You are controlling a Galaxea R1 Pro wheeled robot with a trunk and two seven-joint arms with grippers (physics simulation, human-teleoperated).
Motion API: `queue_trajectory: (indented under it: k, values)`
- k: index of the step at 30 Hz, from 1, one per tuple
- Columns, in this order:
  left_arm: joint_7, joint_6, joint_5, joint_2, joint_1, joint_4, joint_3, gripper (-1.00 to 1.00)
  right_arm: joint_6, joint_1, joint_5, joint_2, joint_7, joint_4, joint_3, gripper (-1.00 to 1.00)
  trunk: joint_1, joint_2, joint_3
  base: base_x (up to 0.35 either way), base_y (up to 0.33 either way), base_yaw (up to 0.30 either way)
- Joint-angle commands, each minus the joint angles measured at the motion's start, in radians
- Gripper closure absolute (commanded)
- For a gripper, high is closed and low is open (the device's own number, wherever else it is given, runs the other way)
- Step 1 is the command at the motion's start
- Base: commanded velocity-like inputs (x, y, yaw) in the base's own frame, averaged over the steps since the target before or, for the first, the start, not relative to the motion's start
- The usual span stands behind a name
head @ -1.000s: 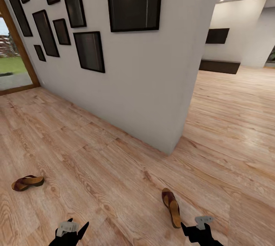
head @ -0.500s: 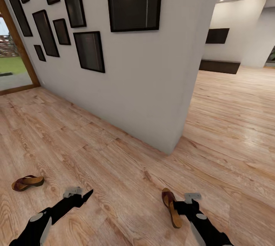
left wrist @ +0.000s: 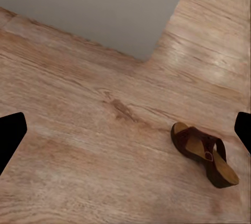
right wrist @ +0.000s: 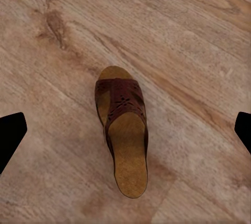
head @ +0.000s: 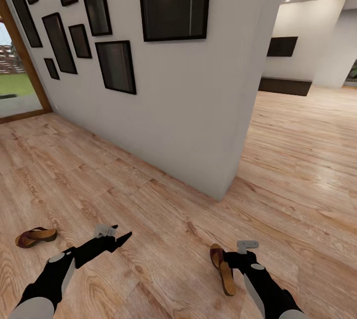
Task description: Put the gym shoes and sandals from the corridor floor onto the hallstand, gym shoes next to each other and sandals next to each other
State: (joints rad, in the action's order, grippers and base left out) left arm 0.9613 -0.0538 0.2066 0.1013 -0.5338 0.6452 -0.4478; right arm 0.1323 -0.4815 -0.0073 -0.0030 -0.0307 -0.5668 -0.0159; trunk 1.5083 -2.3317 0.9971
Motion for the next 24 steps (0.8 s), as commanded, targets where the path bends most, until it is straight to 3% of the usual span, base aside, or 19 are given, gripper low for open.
queue_trajectory:
  k: [1,9,12,17,24]
  values:
    - [0.008,-0.005,0.011,-0.001,-0.001,0.003,0.01,-1.0,0.007,0.0,-0.001,-0.001,-0.003,-0.001,-0.002,-1.0,0.0,0.0,0.001,0.0,0.0,0.0]
    - [0.012,0.004,0.011,-0.005,-0.003,0.018,0.165,-1.0,0.009,0.0,0.0,-0.001,-0.003,0.001,-0.002,-1.0,0.0,0.0,0.001,0.0,0.0,0.0]
    - [0.011,0.014,0.01,-0.012,-0.003,0.021,0.206,-1.0,0.008,0.0,0.0,-0.001,-0.003,0.001,-0.001,-1.0,0.0,0.0,0.001,0.0,0.0,0.0]
    - [0.012,0.034,0.007,-0.018,-0.004,0.025,0.236,-1.0,0.008,0.0,-0.001,-0.002,-0.003,-0.001,-0.002,-1.0,0.0,0.0,0.001,0.0,0.0,0.0]
    - [0.013,0.06,0.003,-0.022,-0.005,0.09,0.248,-1.0,0.009,0.0,0.0,-0.002,-0.005,-0.002,-0.001,-1.0,0.007,-0.014,0.007,0.0,0.0,0.0]
